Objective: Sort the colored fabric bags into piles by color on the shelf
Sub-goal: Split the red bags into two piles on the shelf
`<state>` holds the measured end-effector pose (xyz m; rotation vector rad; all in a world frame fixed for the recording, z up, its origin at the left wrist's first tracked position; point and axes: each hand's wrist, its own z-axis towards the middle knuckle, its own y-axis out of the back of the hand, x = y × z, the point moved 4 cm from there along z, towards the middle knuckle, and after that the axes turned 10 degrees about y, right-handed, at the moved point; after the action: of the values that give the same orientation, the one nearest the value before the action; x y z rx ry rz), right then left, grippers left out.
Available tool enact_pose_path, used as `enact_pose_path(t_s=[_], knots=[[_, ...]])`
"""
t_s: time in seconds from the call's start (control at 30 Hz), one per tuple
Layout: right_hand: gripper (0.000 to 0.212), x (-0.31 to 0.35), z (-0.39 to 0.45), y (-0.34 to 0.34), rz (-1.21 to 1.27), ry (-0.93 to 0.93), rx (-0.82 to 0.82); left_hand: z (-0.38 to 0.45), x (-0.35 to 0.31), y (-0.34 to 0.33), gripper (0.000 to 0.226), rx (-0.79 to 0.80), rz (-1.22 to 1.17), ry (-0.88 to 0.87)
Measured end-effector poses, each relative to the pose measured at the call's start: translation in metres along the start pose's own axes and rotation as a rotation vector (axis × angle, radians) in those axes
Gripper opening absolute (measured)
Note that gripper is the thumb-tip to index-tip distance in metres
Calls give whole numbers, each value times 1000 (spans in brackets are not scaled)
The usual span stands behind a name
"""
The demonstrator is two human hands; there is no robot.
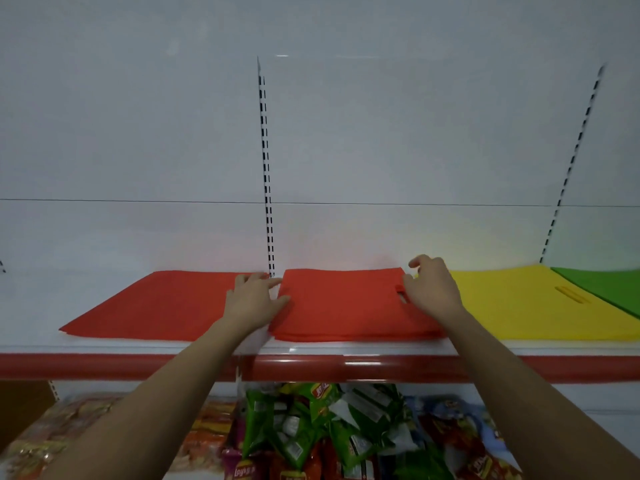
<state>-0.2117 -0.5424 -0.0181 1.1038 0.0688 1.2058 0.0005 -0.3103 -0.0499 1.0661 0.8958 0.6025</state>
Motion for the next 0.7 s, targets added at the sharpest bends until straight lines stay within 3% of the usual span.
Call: enact_pose_path(t_s=[0.1, 0.3, 0.53, 0.7], knots=[[12, 41, 6, 5, 88, 42, 15, 6, 14, 24, 52, -58, -15, 11], [24, 139, 13, -17, 117, 105, 82, 19, 81, 64, 43, -79, -58, 77], [28, 220, -8, -109, 112, 159, 397, 28, 181, 86, 36, -98, -150, 191], [15, 249, -40, -184, 28, 109, 435, 28, 256, 81, 32, -111, -168, 287]])
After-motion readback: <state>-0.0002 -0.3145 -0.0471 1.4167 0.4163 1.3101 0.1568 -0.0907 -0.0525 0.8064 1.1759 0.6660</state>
